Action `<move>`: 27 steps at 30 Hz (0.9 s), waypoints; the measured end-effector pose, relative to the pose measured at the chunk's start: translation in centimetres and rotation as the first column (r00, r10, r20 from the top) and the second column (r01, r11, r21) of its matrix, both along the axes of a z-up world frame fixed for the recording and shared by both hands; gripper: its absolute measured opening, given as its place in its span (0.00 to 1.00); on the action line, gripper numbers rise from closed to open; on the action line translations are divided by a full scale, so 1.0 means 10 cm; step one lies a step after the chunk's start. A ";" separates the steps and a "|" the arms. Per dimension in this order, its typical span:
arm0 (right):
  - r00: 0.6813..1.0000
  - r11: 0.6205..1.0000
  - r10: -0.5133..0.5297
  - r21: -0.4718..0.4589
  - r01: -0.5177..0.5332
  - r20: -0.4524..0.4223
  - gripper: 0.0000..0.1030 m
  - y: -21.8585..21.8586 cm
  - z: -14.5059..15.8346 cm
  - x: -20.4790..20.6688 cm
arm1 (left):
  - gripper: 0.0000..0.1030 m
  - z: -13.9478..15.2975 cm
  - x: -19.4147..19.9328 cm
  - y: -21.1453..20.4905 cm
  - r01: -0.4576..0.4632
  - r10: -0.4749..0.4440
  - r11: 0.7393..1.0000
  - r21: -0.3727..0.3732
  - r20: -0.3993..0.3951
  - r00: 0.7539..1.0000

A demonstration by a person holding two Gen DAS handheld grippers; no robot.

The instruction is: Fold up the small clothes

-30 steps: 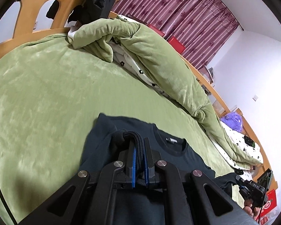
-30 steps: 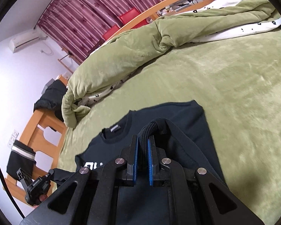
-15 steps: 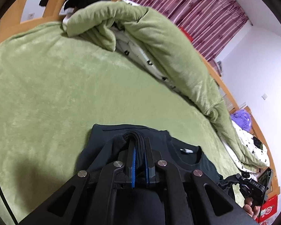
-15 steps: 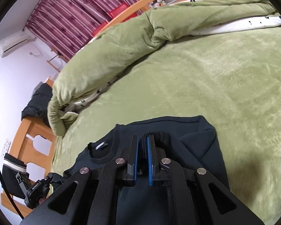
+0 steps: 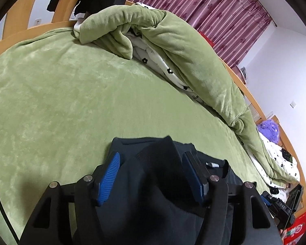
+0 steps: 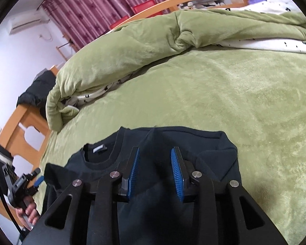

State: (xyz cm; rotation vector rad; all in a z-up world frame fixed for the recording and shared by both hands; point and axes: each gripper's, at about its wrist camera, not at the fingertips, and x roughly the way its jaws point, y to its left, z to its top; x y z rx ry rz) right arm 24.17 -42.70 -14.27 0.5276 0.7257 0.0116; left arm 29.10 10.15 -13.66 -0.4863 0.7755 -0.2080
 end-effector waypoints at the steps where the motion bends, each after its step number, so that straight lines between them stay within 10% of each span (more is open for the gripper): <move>1: 1.000 1.000 0.009 -0.006 -0.009 0.004 0.31 0.01 0.00 -0.03 | 0.59 -0.01 -0.03 0.00 0.006 -0.006 1.000 0.005 0.000 1.000; 21: 0.985 0.956 0.016 -0.288 -0.065 -0.172 0.41 0.11 -0.36 0.44 | 0.59 -0.50 0.25 -0.01 -0.016 0.035 0.988 0.157 -0.123 0.992; 27: 0.982 0.943 -0.011 -0.329 -0.052 -0.187 0.19 0.11 -0.56 0.47 | 0.60 -0.56 0.21 0.03 -0.032 0.048 0.989 0.142 -0.115 0.992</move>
